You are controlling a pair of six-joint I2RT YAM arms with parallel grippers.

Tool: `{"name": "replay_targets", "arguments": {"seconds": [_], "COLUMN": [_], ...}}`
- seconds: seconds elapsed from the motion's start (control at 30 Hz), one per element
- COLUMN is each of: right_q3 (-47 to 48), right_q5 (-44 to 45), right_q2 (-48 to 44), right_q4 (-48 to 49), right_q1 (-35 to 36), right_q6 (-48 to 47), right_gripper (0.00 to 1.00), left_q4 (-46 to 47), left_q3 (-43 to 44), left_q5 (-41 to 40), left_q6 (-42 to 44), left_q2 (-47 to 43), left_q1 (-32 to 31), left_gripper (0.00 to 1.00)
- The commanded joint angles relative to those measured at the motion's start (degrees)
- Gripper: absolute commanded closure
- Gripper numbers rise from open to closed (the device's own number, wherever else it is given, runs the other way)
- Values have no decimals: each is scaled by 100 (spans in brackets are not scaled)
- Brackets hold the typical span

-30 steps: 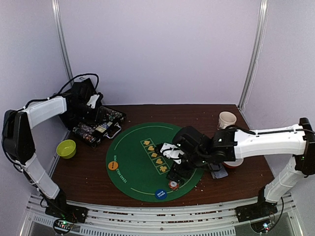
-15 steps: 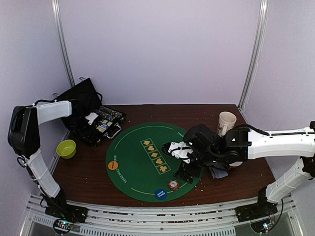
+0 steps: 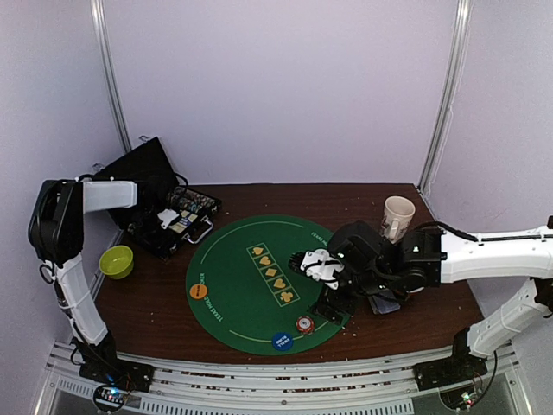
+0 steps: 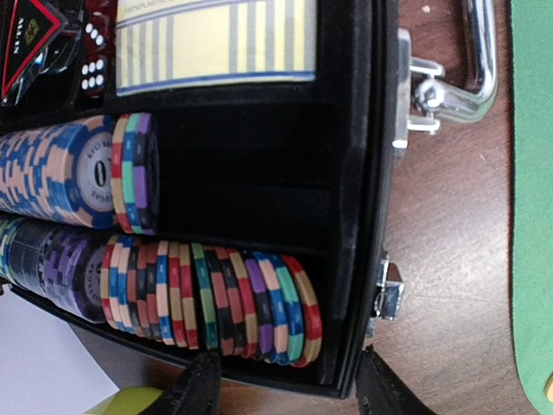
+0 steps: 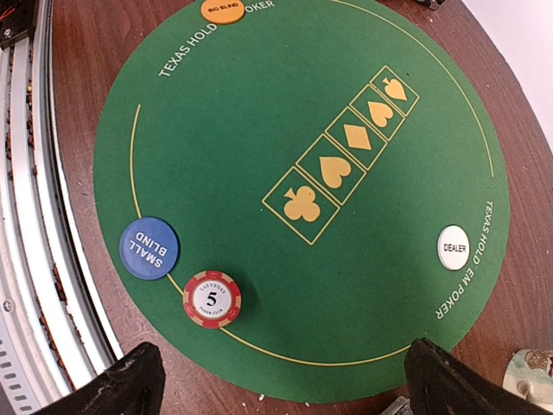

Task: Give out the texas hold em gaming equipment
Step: Pick up the pile of poker chips from the chip case.

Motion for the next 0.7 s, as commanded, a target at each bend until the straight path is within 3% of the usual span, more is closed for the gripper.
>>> {"name": "replay_targets", "arguments": {"seconds": [0.0,0.07,0.2,0.53,0.67], "right_q3": [-40,4,75,133,129], "right_q5": [6,-7,-69,-74,-75], "right_q2": [25,105,197,293,301], "right_q4": [27,-43,-70,-116,-123], "right_q1": [-8,-10,-14,-19,-22], "right_q6": [39,27,2,-51,-41], "right_gripper": [0,0,0,0,0], "left_q4": [236,293,338,296,296], "left_q3": [332,331,300,318,313], "left_q5": [443,574,302,203,290], "left_q6": [98,118,87,41,57], "left_q2": [-190,-386,-593,-159,-17], "left_q1": [108,115,251,363,368], "left_gripper": [40,35,34,17,16]}}
